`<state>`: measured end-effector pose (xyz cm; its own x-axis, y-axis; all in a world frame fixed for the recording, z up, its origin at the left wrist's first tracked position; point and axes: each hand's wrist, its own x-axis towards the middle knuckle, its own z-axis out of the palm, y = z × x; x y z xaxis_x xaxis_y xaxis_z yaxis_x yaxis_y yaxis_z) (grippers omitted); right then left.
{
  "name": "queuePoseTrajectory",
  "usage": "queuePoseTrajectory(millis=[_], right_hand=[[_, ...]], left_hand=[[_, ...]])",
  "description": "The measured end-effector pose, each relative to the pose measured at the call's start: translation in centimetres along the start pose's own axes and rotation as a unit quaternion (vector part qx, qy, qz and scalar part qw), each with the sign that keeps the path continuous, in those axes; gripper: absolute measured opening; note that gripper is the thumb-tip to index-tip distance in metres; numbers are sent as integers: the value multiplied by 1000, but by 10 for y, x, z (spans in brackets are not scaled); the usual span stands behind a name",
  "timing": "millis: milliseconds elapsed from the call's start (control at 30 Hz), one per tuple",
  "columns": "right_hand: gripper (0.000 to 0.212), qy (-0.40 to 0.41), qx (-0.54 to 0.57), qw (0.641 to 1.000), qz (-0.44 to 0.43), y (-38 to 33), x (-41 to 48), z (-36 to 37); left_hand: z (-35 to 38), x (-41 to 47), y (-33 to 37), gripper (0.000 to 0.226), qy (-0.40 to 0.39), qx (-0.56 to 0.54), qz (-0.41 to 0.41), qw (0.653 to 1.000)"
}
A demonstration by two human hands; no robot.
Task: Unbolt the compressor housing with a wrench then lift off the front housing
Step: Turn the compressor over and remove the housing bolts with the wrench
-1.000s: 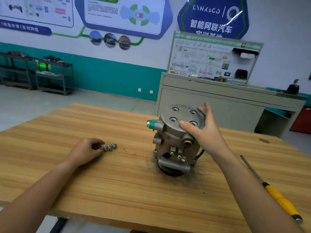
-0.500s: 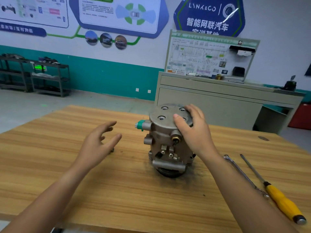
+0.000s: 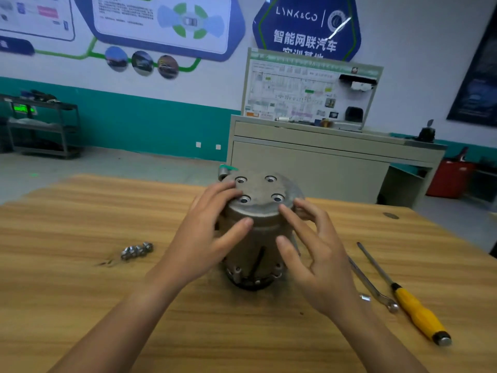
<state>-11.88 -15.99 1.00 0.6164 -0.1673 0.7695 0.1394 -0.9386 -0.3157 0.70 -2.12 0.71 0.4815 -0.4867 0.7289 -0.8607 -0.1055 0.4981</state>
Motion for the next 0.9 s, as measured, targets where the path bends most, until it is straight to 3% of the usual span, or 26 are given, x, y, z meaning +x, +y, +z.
queuePoseTrajectory(millis=[167,400,533,633,767,900], right_hand=[[40,41,-121,988,-93,-1,10,10],[35,57,-76,990,-103,14,15,-2],[37,57,-70,995,-40,23,21,-12],[37,-21,-66,996,62,28,34,-19],[44,-119,120,960,221,26,59,-37],[31,-117,159,956,218,28,59,-38]], left_hand=[[-8,19,-14,45,11,0,5,1000],[-6,11,-12,51,-15,22,28,999],[-7,6,5,63,-17,119,52,991],[-12,8,21,58,-31,163,86,982],[-17,12,28,53,-27,211,103,972],[-16,10,22,53,-37,188,106,976]])
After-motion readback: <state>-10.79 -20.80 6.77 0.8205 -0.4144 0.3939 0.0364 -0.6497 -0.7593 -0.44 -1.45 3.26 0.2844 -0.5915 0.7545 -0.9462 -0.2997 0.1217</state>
